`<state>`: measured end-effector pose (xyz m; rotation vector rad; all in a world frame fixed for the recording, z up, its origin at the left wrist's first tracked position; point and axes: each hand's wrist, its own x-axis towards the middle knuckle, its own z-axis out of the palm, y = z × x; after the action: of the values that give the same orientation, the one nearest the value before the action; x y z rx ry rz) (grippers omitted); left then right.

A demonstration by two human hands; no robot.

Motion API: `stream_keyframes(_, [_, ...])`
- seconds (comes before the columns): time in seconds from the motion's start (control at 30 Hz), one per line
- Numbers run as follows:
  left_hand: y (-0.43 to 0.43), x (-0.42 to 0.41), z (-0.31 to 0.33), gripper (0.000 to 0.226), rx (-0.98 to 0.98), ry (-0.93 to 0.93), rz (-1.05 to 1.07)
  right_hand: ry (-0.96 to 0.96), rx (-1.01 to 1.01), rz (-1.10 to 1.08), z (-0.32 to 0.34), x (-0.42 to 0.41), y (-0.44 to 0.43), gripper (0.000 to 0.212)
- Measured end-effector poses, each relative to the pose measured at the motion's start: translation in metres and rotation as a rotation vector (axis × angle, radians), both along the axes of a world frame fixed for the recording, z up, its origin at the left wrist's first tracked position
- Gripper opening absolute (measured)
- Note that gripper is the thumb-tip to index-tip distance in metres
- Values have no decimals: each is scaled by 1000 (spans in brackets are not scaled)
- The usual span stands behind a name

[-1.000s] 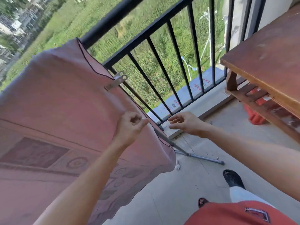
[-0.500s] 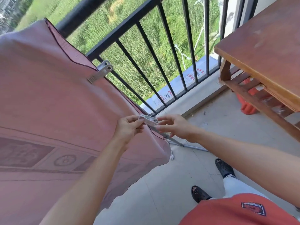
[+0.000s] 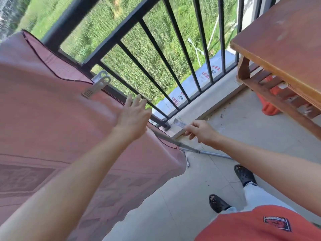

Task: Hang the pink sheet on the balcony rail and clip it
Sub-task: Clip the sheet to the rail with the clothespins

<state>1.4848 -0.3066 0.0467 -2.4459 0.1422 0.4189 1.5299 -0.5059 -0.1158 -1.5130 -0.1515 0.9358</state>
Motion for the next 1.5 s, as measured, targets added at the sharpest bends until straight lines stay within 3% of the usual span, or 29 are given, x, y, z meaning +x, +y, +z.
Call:
stream_keyframes(0.07, [-2,22,9,32,196,184,166,7,-33,24,-7,1,-2,23])
stream_keyframes(0.1, [-2,31,11,25,199,228,233,6,-45,38,-11,1,-3,25])
stream_keyframes(0.17, [-2,44,9,15,95,243,307,20,-58,43,-18,2,-4,26])
stream_keyframes(0.3, [3,52,-7,16,-42,228,248,25,-82,34,-28,5,-12,28])
stream_keyframes(0.47, [19,42,-31,23,-68,323,312,-126,-125,73,-38,13,-12,52])
stream_keyframes(0.63, [12,46,-59,16,-143,319,435,-209,-173,67,-35,23,-10,24])
stream_keyframes(0.73, [14,49,-72,19,-222,319,492,-220,-196,86,-41,27,-8,24])
stream_keyframes(0.93, [17,49,-86,8,-139,276,478,-256,-195,95,-55,35,10,32])
stream_keyframes(1.17, [18,54,-116,12,-273,319,586,-274,-170,147,-75,45,40,21])
stream_keyframes(1.3, [25,60,-125,11,-343,265,651,-301,-192,181,-83,53,54,29])
stream_keyframes(1.5, [23,57,-125,10,-300,256,627,-347,-138,262,-80,57,69,21])
